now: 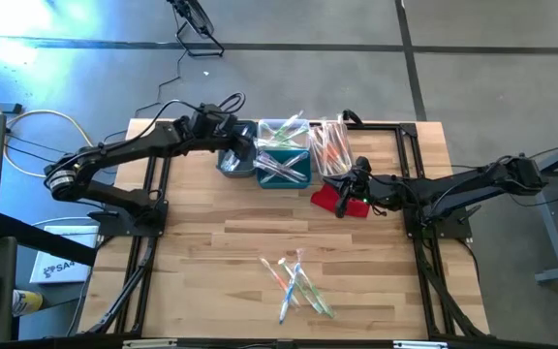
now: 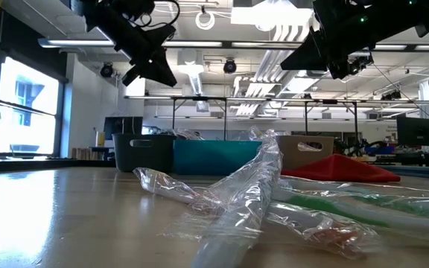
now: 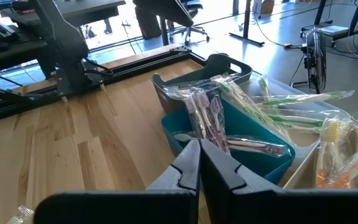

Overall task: Pick & Place Toothbrushes
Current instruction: Put the blue toothbrush into the gray bin

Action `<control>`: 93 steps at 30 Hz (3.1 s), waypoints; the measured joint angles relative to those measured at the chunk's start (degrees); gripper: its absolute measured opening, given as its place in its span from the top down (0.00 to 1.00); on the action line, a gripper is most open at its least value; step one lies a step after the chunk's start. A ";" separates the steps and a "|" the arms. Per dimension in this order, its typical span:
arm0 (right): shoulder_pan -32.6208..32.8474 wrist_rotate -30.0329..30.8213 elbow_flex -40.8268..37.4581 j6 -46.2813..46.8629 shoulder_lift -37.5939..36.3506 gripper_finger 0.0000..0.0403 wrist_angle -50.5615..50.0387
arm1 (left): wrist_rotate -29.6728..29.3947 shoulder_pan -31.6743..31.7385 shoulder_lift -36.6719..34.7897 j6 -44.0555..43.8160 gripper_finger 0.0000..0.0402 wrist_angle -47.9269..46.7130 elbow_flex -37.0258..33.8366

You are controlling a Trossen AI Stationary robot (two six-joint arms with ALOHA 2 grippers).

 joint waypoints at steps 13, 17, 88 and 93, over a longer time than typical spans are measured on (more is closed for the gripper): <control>0.04 -0.20 0.00 0.02 0.01 0.99 0.60 | -0.02 -5.82 0.00 -0.49 0.92 0.05 0.01; 0.04 -0.24 0.00 0.02 0.00 0.99 0.89 | -0.31 -8.29 0.00 -0.49 0.92 0.21 -0.01; 9.87 -20.90 0.02 -2.98 -0.07 0.99 14.05 | -19.80 -55.84 13.96 -29.43 0.95 29.82 0.37; 9.81 -17.37 0.02 -2.97 -0.05 0.99 9.61 | -20.04 -56.40 17.55 -31.61 0.99 24.05 5.71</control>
